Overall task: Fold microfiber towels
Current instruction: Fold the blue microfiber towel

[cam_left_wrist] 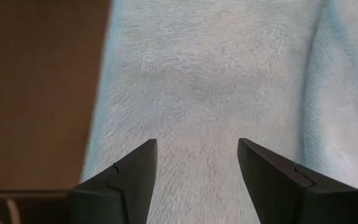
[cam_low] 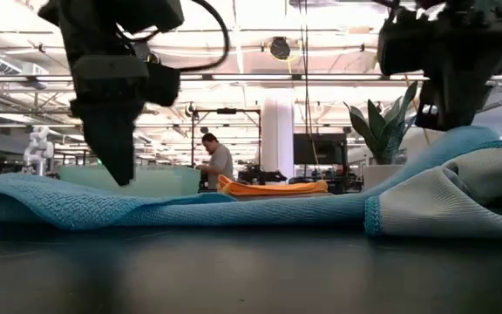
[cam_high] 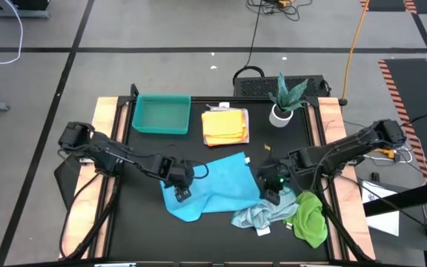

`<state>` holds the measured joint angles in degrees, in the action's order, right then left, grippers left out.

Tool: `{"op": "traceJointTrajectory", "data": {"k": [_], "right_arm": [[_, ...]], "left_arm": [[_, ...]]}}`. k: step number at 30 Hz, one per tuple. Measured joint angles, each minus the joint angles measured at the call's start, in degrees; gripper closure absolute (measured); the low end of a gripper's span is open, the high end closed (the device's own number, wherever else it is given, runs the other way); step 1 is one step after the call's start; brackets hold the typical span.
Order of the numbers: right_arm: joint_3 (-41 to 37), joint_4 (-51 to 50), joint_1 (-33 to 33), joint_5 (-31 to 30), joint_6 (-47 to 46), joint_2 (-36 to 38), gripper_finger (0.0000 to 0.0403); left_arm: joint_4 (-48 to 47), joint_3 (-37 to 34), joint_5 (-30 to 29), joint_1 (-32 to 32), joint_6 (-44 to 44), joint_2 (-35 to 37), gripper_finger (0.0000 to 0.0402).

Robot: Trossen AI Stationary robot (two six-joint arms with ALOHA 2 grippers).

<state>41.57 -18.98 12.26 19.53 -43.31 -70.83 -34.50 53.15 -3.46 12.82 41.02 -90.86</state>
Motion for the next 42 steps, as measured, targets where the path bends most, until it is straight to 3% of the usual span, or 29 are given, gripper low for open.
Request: {"op": "traceJointTrajectory", "data": {"k": [4,8,18,26,31,36,42], "right_arm": [[0.0,3.0,-3.0,3.3,-0.9,0.9,0.0289],[0.0,6.8,-5.2,3.0,0.7,2.3,0.0269],[0.1,11.4,-8.2,2.9,1.3,2.9,0.0280],[0.0,12.1,-8.2,1.3,2.1,2.8,0.0282],[0.1,12.2,-8.8,1.2,2.5,2.8,0.0282],[0.1,11.0,-9.4,1.4,3.7,2.8,0.0282],[0.1,9.3,-9.5,5.2,2.7,2.8,0.0282]], "left_arm": [[-4.0,0.1,-2.4,0.0,2.2,0.6,0.0176],[-8.2,-0.1,-6.1,0.0,5.2,0.5,0.0176],[-12.1,-0.3,-8.2,0.0,5.7,-1.0,0.0176],[-11.5,0.0,-6.9,0.0,4.1,-6.9,0.0176],[-12.7,0.1,-9.3,-0.4,3.0,-8.6,0.0176],[-16.8,-0.2,-18.6,-4.0,1.8,-8.3,0.0176],[-18.5,-0.4,-17.8,-10.3,-0.5,-7.3,0.0176]]}}
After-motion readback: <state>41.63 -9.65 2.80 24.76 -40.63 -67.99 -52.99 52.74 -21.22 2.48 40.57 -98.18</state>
